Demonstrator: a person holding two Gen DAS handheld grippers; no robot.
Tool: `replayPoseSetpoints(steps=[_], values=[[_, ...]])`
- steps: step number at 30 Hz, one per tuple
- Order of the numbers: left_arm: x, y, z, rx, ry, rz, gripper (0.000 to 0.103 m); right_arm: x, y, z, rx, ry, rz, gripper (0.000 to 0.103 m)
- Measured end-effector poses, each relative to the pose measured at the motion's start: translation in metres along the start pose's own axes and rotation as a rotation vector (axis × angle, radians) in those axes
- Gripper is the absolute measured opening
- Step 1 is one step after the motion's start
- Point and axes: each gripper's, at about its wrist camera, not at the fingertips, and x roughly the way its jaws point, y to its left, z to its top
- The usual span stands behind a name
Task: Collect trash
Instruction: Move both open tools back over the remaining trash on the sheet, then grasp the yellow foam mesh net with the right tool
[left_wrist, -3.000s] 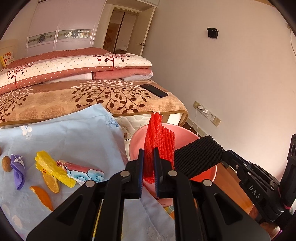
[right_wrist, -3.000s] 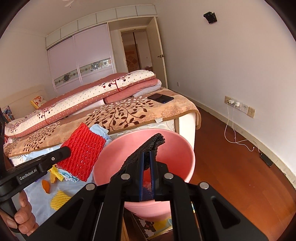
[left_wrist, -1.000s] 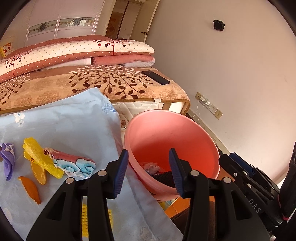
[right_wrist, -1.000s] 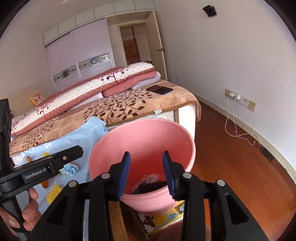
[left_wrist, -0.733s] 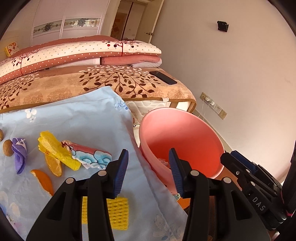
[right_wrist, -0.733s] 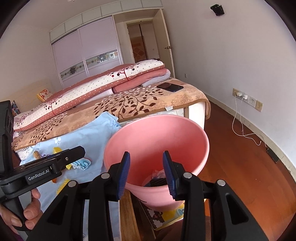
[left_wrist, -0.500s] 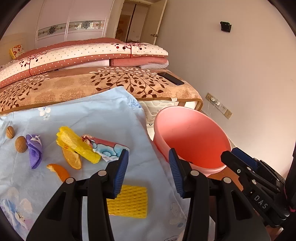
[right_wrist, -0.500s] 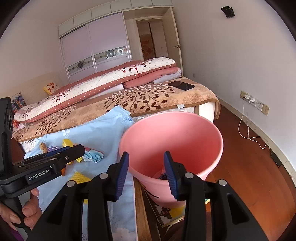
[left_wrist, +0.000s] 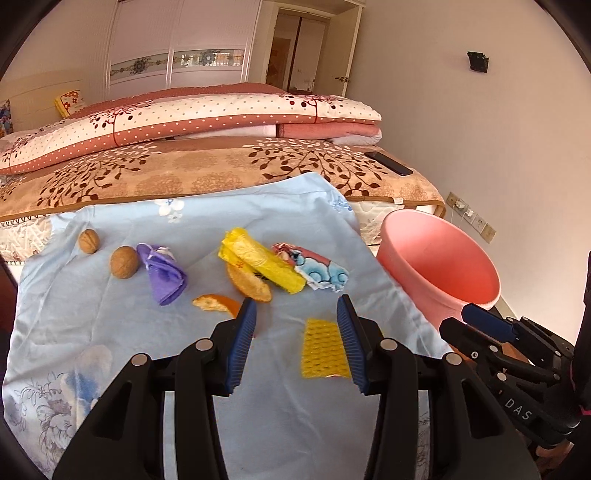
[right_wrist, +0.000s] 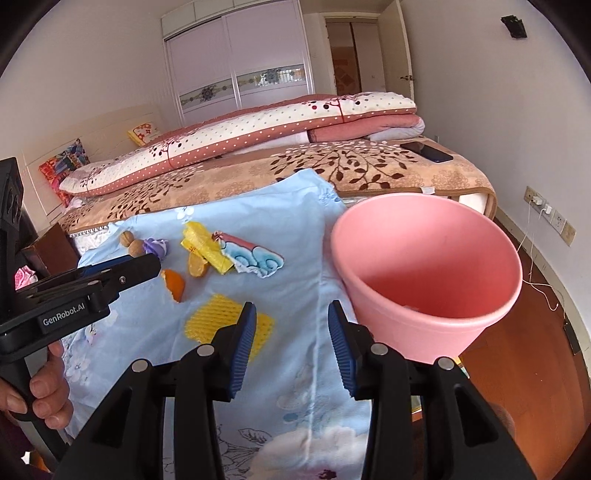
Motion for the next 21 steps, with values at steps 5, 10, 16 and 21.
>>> replayPoseSetpoints(steps=[5,10,16,21], values=[[-0.004,0.020,-0.015,-0.030,0.011,0.047,0.046,0.007,0.014,-0.005,-0.026,0.029,0.024,0.040],[-0.003,0.032,-0.025,-0.053,0.042,0.054,0.046,0.013,0.025,-0.009,-0.050,0.056,0.049,0.040],[-0.003,0.041,-0.031,-0.075,0.044,0.061,0.046,0.021,0.037,-0.011,-0.093,0.093,0.085,0.046],[0.000,0.049,-0.036,-0.102,0.060,0.067,0.046,0.031,0.051,-0.010,-0.161,0.135,0.115,0.051]])
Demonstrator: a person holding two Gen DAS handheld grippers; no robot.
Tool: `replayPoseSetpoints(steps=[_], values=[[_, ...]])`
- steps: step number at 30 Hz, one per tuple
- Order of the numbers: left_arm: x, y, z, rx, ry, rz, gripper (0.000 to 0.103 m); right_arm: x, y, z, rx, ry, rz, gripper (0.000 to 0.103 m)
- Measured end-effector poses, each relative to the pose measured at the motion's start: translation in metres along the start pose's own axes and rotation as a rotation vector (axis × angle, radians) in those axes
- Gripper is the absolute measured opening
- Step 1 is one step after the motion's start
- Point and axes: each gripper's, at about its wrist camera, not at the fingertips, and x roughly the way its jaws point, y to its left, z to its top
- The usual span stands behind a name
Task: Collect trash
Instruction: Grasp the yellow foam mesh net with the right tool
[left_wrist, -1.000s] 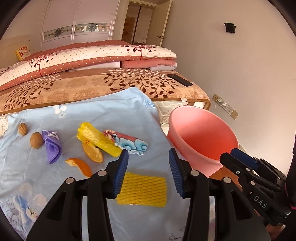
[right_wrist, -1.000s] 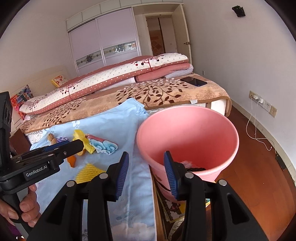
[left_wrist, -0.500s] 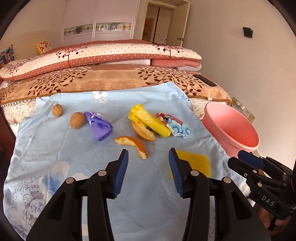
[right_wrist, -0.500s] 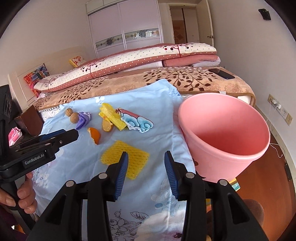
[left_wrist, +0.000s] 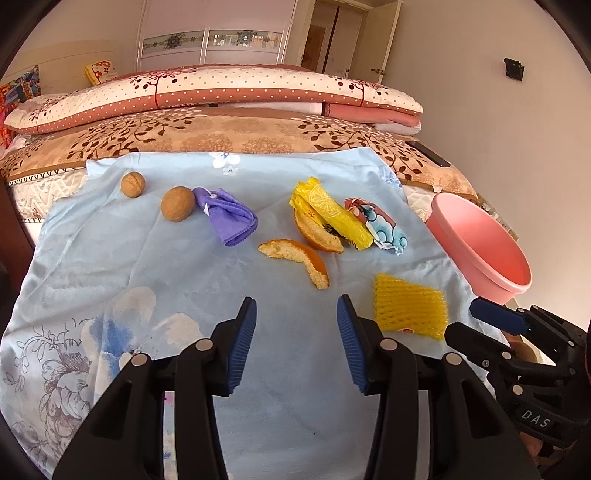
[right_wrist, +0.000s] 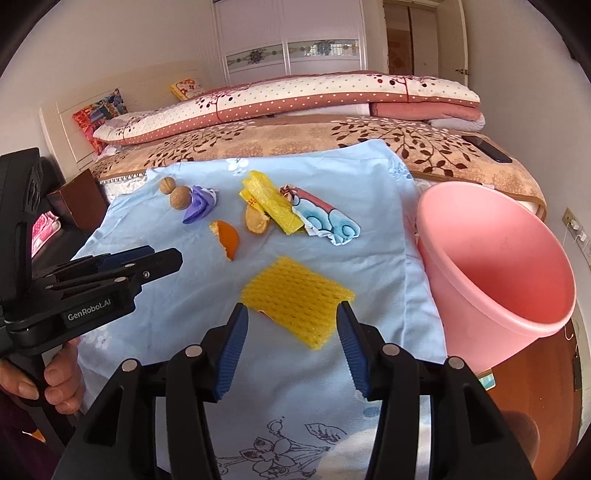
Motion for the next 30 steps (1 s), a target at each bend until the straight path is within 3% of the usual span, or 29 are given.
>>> replayPoseSetpoints(steps=[12,16,18,21,30], values=[[-0.001,0.012,0.004,-0.034,0.011,-0.018,0.046,0.046,0.018,0.015,-0.167,0.142,0.010,0.051],[0.001,0.016,0.009,-0.044,0.015,-0.012,0.046,0.053,0.018,0.017,-0.182,0.149,-0.001,0.050],[0.004,0.016,0.012,-0.049,0.022,-0.016,0.046,0.054,0.018,0.018,-0.186,0.145,-0.017,0.035],[0.009,0.014,0.018,-0.056,0.031,-0.024,0.046,0.054,0.011,0.021,-0.151,0.139,-0.003,0.023],[0.031,-0.002,0.036,-0.038,0.057,-0.009,0.046,0.025,-0.014,0.032,0.012,0.075,0.107,0.019]])
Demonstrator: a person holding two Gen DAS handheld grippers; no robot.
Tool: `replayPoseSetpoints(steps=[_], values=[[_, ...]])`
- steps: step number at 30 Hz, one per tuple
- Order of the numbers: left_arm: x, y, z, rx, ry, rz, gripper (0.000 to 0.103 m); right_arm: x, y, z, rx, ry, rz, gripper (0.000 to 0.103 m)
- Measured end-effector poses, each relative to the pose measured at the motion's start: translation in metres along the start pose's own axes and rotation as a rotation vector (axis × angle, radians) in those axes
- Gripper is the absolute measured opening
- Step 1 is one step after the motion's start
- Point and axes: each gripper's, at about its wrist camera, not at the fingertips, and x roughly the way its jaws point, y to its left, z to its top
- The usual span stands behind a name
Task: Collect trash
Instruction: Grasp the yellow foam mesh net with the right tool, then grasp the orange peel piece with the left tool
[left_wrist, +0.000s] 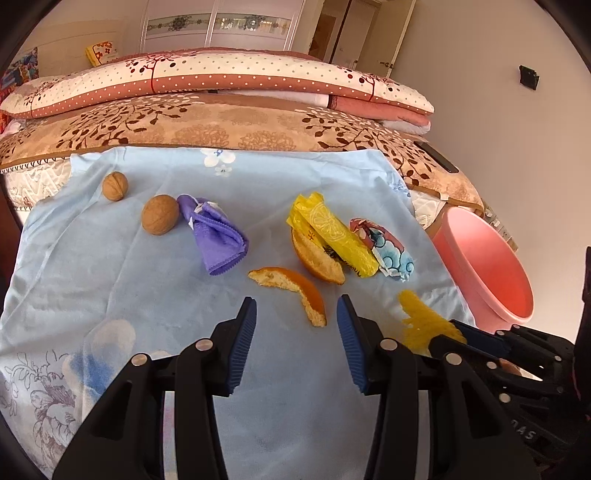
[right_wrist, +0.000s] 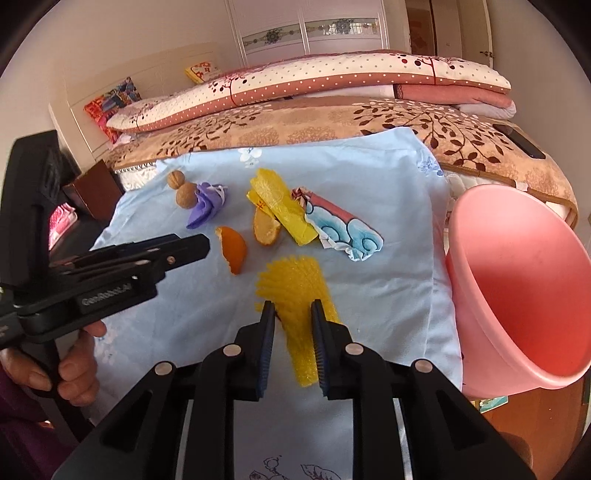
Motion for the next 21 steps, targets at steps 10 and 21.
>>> replayPoseSetpoints(steps=[10,21], values=[[0.032,0.000,0.007,-0.059,0.075,0.027,0.045,-0.016,-0.011,0.003,0.033,-0.026,0.026,0.019],[0.037,-0.010,0.008,-0.031,0.085,0.056,0.013,-0.022,-0.017,0.002,0.030,-0.049,0.029,0.019]])
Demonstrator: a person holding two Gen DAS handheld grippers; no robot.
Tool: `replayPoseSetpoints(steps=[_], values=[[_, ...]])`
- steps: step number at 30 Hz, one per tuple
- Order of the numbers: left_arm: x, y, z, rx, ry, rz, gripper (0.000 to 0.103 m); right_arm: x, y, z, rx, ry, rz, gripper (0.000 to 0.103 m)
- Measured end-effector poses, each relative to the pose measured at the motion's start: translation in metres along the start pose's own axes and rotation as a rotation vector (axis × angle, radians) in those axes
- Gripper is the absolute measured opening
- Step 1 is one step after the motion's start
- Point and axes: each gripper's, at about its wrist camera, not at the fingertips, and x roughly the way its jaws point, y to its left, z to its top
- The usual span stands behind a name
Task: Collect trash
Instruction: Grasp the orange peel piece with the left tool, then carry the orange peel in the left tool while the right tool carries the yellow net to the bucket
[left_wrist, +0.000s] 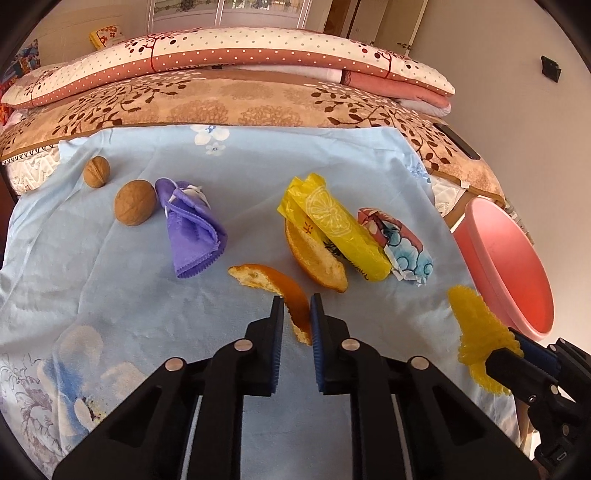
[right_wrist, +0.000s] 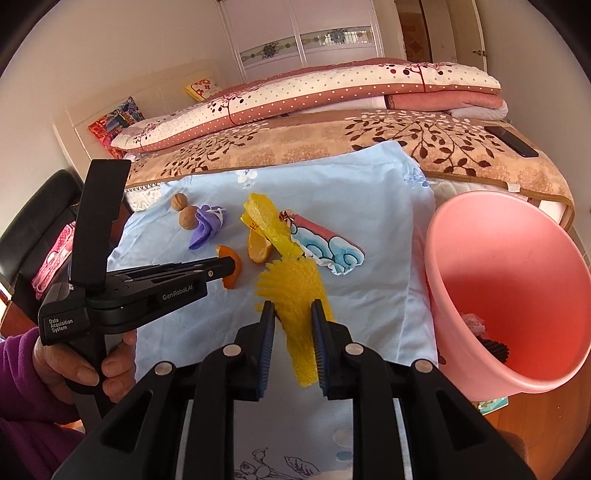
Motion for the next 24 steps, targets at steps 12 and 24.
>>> replayPoseSetpoints(steps=[12,24], values=[[-0.029,-0.006,0.005,0.006,-0.095,-0.051,0.004,-0.014,-0.007,0.005,0.025,-0.059,-0.016,0.019],[-0.064,-0.041,0.019,0.111,-0.211,-0.138,0.004,-0.032,-0.024,0.013,0.074,-0.134,-0.079,0.019]])
